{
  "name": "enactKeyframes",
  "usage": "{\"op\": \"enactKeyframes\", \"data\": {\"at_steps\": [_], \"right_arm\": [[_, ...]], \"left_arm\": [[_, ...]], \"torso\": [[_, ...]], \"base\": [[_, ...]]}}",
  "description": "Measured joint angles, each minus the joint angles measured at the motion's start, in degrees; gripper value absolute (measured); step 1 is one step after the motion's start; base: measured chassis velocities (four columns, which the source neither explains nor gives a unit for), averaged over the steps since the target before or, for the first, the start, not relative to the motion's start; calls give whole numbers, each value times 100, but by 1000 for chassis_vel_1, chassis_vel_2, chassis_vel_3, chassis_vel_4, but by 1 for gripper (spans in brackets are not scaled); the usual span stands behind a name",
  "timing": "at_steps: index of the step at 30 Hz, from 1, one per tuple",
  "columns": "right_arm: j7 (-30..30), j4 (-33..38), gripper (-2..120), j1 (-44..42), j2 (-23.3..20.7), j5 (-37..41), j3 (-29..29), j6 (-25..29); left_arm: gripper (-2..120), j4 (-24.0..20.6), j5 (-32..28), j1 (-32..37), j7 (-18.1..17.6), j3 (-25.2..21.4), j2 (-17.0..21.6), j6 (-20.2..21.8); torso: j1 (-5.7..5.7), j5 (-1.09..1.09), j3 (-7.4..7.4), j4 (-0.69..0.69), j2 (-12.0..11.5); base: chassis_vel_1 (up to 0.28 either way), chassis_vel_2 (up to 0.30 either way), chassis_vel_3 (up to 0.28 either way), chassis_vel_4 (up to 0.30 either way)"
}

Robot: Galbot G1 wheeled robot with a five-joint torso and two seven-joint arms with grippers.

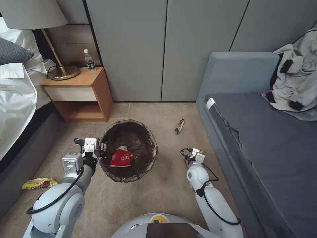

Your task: Pick up the trash bin, then pick up the garbage from the floor and place it into the trash bin.

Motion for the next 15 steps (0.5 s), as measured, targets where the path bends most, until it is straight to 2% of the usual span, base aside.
{"op": "enactKeyframes", "data": {"at_steps": [7, 15], "right_arm": [[140, -179, 100, 199, 23, -6, -7, -5], [277, 66, 100, 114, -53, 3, 17, -51]], "left_arm": [[3, 0, -2, 4, 8, -4, 5, -5], [3, 0, -4, -12, 28, -1, 15, -5]], "torso": [[0, 0, 0, 0, 0], [0, 0, -1, 0, 0]], "base": [[0, 0, 0, 0], [0, 0, 0, 0]]}}
